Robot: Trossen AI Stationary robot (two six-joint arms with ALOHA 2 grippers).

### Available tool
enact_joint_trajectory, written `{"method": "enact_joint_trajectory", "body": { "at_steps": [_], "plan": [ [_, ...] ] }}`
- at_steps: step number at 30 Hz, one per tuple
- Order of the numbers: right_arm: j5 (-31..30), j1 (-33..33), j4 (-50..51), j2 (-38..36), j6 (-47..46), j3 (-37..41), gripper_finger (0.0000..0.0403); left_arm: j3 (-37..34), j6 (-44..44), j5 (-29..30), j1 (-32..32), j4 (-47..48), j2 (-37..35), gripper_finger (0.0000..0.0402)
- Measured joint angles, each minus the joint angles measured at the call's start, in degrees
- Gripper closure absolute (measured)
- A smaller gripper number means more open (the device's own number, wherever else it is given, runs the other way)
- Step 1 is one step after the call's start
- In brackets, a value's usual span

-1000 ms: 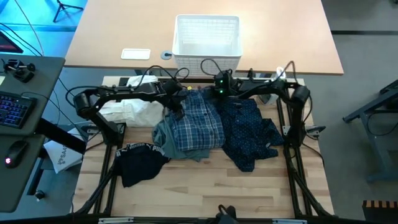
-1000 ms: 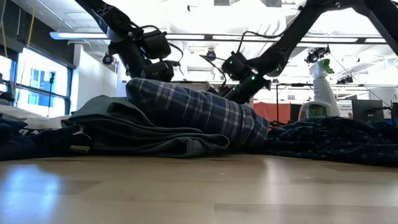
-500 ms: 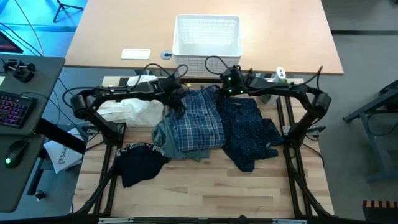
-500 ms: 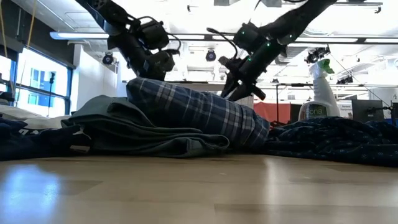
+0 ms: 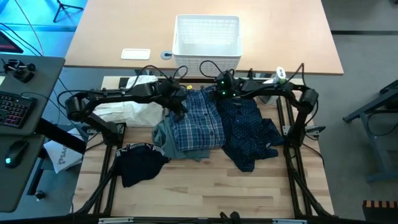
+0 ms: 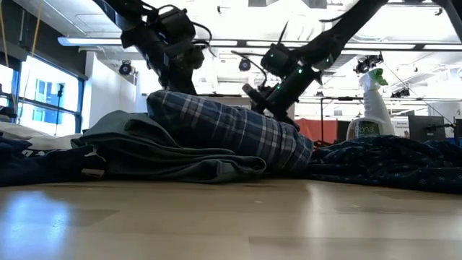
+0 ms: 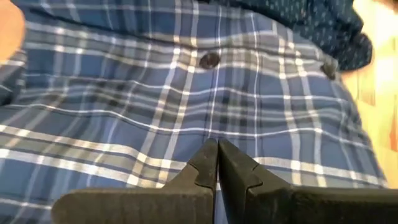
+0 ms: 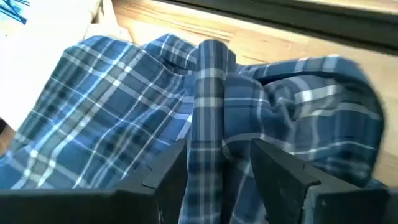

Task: Fold Laundry from Bin
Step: Fold the checkered blue polo

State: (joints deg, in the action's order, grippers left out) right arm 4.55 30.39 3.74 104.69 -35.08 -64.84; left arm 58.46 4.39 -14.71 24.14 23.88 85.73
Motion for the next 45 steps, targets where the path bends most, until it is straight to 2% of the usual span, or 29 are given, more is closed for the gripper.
{"method": "enact_joint_trajectory", "body": {
  "at_steps": [10,12,16,18,22,29,38,41,45],
  "plan": [
    [1.0,-0.4,-5.8,6.3,1.0,0.0,0.0251,0.0,0.9,1.6,0.3,0.5,-1.4,0.0401],
    [1.5,-0.9,-6.9,7.2,2.1,0.0,0.0278,0.0,1.0,1.7,0.3,0.5,-1.4,0.0401],
    [2.8,-2.3,-7.5,7.2,5.2,-0.2,0.0371,0.0,1.0,1.9,0.3,0.5,-1.4,0.0401],
    [3.1,-3.0,-6.3,6.3,7.1,-1.3,0.0392,0.0,1.0,2.1,0.3,0.5,-1.4,0.0401],
    [5.4,-4.3,-4.7,3.0,10.3,-4.6,0.0386,0.0,0.9,3.1,0.3,0.6,-2.0,0.0401],
    [23.1,-4.6,-5.2,-0.1,16.8,-8.8,0.0396,0.0,-0.1,9.3,0.3,0.1,-6.9,0.0401],
    [28.6,-4.2,-4.2,0.0,17.6,-7.5,0.0401,0.0,-2.4,16.3,1.4,-0.8,-12.0,0.0401],
    [29.0,-5.6,-3.3,0.0,19.8,-7.5,0.0401,0.0,-0.8,14.1,3.7,-5.2,-11.2,0.04],
    [29.0,-7.3,-2.4,0.0,21.0,-7.4,0.0402,0.1,-2.0,4.7,7.5,-12.6,-8.2,0.0375]
  ]
}}
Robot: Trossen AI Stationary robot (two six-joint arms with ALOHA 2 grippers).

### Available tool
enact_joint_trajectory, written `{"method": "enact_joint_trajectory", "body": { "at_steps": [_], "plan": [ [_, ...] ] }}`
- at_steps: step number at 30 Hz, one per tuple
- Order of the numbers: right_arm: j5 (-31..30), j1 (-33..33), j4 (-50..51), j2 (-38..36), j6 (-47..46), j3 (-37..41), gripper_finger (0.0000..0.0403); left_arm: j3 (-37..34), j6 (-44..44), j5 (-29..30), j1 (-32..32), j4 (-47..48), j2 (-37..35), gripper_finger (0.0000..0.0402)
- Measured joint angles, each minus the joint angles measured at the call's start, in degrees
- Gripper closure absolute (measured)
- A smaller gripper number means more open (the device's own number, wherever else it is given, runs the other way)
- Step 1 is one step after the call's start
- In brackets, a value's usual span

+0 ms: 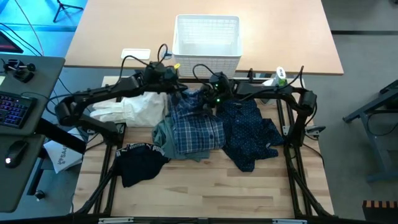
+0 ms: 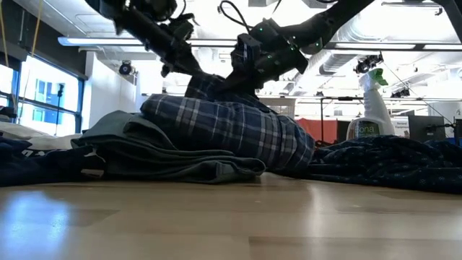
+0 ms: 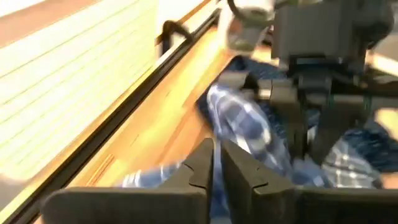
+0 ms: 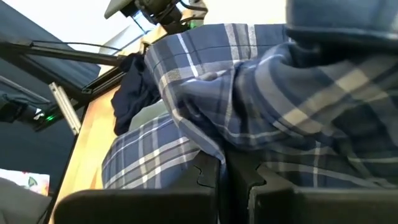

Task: Fold Laundry from Bin
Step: Fold the checkered blue polo

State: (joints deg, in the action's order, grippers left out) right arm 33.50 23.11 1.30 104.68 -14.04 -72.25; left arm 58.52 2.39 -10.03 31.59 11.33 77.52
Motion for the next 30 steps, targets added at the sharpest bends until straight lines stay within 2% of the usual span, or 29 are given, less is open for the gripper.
{"method": "enact_joint_trajectory", "body": {
  "at_steps": [6,10,13,15,20,21,25,30],
  "plan": [
    [-0.9,-0.8,0.2,0.0,-1.1,0.0,0.0402,0.0,-3.8,-19.9,3.9,-6.3,4.9,0.03],
    [-1.3,-0.8,0.3,0.0,-1.5,0.0,0.0402,0.0,-5.8,-24.1,4.2,-5.8,8.3,0.0265],
    [-1.3,-0.8,0.3,0.0,-2.3,0.0,0.0402,0.0,-7.2,-22.8,3.7,-4.7,10.1,0.0263],
    [-1.4,-0.8,0.3,0.0,-2.7,0.0,0.0402,0.0,-8.2,-20.4,3.4,-3.2,10.8,0.028],
    [-1.7,-0.8,1.2,0.0,-3.9,0.0,0.0402,0.0,-12.9,-16.3,2.7,0.1,10.9,0.038],
    [-2.2,-0.8,2.0,0.0,-3.9,0.0,0.0402,0.0,-13.4,-15.3,2.6,1.0,10.9,0.039],
    [-7.6,-0.8,7.6,0.0,-3.9,0.0,0.0402,0.0,-16.3,-10.1,2.3,5.0,10.9,0.0395],
    [-18.8,-1.6,15.5,0.0,-3.8,0.0,0.0402,0.0,-19.0,-7.2,2.3,7.6,11.0,0.0399]
  ]
}}
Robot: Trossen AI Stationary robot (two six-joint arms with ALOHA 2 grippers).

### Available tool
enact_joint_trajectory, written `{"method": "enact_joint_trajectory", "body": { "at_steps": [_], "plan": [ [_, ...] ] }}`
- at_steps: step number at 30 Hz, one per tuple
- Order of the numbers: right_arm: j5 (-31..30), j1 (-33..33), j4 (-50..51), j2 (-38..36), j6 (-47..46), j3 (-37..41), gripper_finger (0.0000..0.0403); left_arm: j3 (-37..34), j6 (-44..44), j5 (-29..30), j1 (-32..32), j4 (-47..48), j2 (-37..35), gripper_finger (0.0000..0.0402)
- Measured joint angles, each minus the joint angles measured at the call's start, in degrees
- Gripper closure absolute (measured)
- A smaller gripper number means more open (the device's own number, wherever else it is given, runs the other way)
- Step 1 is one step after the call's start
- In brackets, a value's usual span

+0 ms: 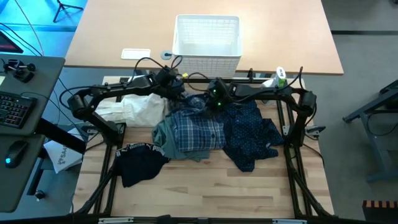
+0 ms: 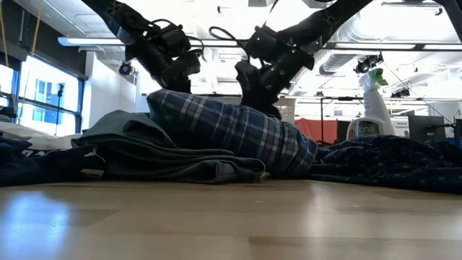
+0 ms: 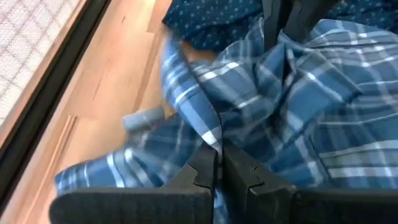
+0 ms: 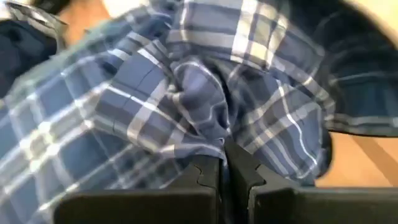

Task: Fold Laundry from Bin
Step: Fold the checkered blue polo

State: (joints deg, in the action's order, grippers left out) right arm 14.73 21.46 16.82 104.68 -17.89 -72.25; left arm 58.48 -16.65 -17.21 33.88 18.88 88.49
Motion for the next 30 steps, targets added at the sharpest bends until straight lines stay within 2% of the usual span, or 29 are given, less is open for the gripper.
{"method": "enact_joint_trajectory", "body": {
  "at_steps": [9,14,16,19,26,30],
  "plan": [
    [-0.7,-1.4,1.0,-2.2,4.7,0.0,0.0401,0.0,-0.1,3.4,0.0,-2.3,0.3,0.0401],
    [-5.0,-0.9,2.4,-3.9,2.1,0.0,0.0391,0.0,-0.1,4.3,0.0,-3.3,2.5,0.0401],
    [-7.4,-0.7,3.4,-4.1,1.9,0.0,0.0374,0.0,-0.1,6.1,0.0,-3.3,3.9,0.0401],
    [-7.8,-0.3,5.2,-3.6,1.8,0.0,0.0333,0.0,-1.0,8.4,-0.6,-4.5,5.7,0.0401],
    [-0.9,1.7,10.4,-5.5,3.3,0.0,0.0235,0.0,-3.5,9.4,-2.7,-6.7,6.1,0.0401],
    [-5.2,5.6,11.1,-8.8,1.5,-0.1,0.0214,0.0,-4.5,9.4,-3.7,-8.0,4.8,0.0401]
  ]
}}
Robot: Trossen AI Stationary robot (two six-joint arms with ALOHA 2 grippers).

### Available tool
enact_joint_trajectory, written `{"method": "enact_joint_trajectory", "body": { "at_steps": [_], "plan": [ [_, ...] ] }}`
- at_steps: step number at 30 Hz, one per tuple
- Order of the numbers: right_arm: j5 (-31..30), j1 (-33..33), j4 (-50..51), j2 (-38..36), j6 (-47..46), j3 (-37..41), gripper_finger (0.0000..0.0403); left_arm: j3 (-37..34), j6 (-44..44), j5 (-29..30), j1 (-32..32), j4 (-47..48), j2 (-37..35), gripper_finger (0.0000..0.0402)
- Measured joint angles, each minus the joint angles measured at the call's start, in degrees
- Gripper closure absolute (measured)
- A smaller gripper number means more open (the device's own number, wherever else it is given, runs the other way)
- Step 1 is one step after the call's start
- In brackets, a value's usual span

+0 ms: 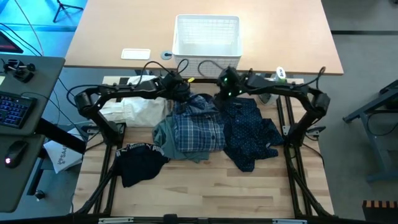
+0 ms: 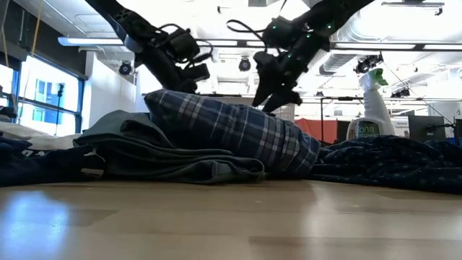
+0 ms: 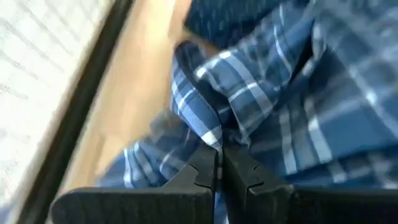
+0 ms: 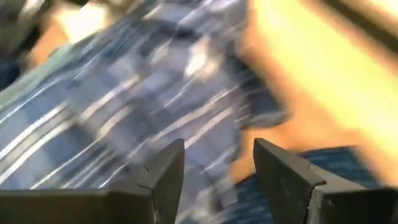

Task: Fold Laundry from Bin
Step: Fold the checkered blue polo

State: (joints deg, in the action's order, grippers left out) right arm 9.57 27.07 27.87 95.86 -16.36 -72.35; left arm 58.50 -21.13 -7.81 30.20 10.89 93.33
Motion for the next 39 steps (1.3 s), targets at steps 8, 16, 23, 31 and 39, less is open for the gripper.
{"method": "enact_joint_trajectory", "body": {
  "at_steps": [8,16,23,31,39],
  "plan": [
    [-2.5,2.3,-8.3,3.7,28.3,0.0,0.0221,0.0,-1.3,-0.1,-0.8,-4.0,-2.1,0.0401],
    [1.8,2.1,-21.5,8.1,29.4,0.0,0.0226,0.0,-1.6,-0.2,-0.8,-5.2,-2.2,0.0401],
    [2.4,2.2,-23.6,11.9,29.5,-0.1,0.0293,0.0,-0.3,-0.3,-0.8,-8.2,-2.2,0.0398],
    [-15.9,-1.2,-22.7,11.2,26.5,0.0,0.0388,0.0,1.6,0.9,-0.6,-9.1,1.7,0.0356],
    [-35.1,-7.7,-19.6,10.2,26.8,0.0,0.0398,0.0,9.2,8.3,-0.6,-15.9,7.7,0.0288]
  ]
}}
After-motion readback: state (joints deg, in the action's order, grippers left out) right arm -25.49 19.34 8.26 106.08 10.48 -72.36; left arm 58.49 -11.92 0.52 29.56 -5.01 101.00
